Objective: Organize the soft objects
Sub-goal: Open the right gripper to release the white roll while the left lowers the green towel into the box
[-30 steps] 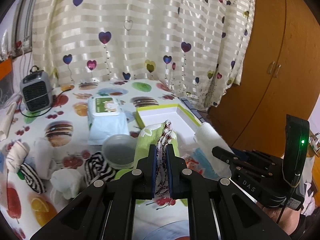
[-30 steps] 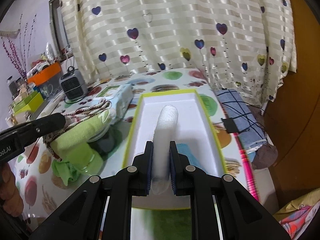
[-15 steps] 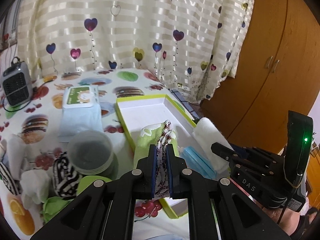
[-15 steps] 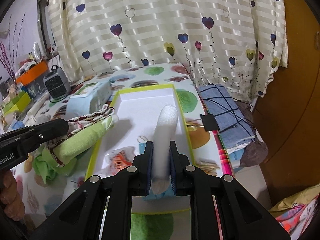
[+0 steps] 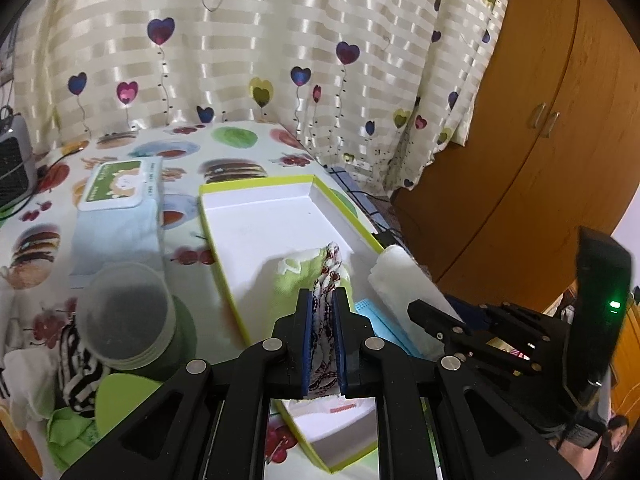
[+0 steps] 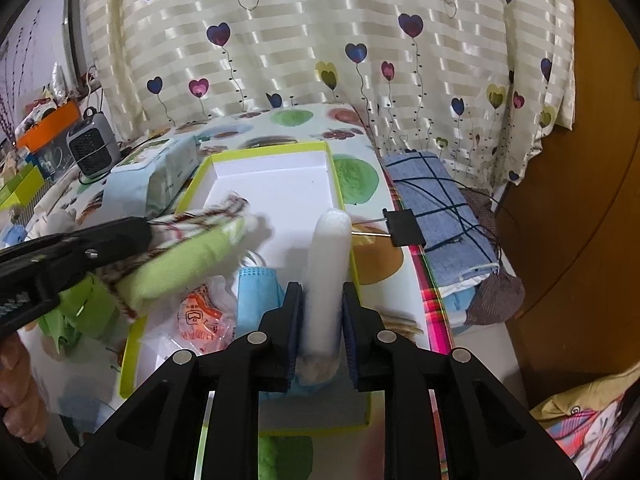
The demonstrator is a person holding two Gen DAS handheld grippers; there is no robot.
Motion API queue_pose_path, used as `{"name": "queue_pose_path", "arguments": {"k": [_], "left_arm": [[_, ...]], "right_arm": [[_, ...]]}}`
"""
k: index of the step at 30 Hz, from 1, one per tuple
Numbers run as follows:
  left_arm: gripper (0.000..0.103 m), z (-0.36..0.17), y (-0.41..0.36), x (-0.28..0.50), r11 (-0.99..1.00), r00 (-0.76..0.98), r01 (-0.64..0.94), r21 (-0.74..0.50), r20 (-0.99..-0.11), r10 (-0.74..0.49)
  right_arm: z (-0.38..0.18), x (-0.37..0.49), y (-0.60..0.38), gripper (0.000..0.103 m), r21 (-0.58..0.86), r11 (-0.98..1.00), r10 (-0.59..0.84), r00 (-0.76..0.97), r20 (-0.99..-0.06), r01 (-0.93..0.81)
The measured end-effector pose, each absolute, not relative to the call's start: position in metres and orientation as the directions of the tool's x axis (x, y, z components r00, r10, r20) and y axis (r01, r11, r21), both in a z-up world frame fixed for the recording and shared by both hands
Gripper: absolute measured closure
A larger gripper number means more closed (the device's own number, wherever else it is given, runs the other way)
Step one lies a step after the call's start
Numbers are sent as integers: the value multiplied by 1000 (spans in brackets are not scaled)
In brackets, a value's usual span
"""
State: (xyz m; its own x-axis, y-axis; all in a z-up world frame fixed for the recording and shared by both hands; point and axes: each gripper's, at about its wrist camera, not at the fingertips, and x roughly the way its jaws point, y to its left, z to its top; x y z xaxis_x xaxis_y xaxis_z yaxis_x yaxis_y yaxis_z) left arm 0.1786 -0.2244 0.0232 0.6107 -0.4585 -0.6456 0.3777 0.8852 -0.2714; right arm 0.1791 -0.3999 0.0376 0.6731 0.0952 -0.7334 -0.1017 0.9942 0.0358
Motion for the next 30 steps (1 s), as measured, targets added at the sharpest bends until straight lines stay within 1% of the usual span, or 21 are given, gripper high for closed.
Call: {"name": "queue_pose_path", "arguments": {"k": [1,2,3,4,6,8,20,30], "left_arm": [[94,22,-225,179,885,608,378,-273,-647,-460],[94,21,-226,180,883,608,382,-274,-645,-463],[94,21,-225,181,880,608,387,-275,-642,-468],[93,20,-225,180,878,604,390,-276,-643,-471],[86,21,-224,180,874,596,391,-290,-644,-480],[82,24,-223,177,873,600,395,-287,-638,-482],[81,47,-207,139,870,625,421,-258,-612,-484],[80,59,-174,112,898,668,368,-239,-604,-434]], "right_arm": [[40,177,-399,71,33,994,97,681,-726,-106],[41,176,-399,66,27,994,94,687,-720,-108],[43,174,-398,58,21,994,91,695,-713,-108],[45,174,-398,58,21,994,91,699,-710,-108],[47,172,-399,58,30,994,96,704,-704,-105],[50,169,-398,58,34,994,96,708,-700,-102],[68,146,-380,58,68,989,142,719,-680,-130],[85,123,-346,58,72,976,202,722,-662,-207]]}}
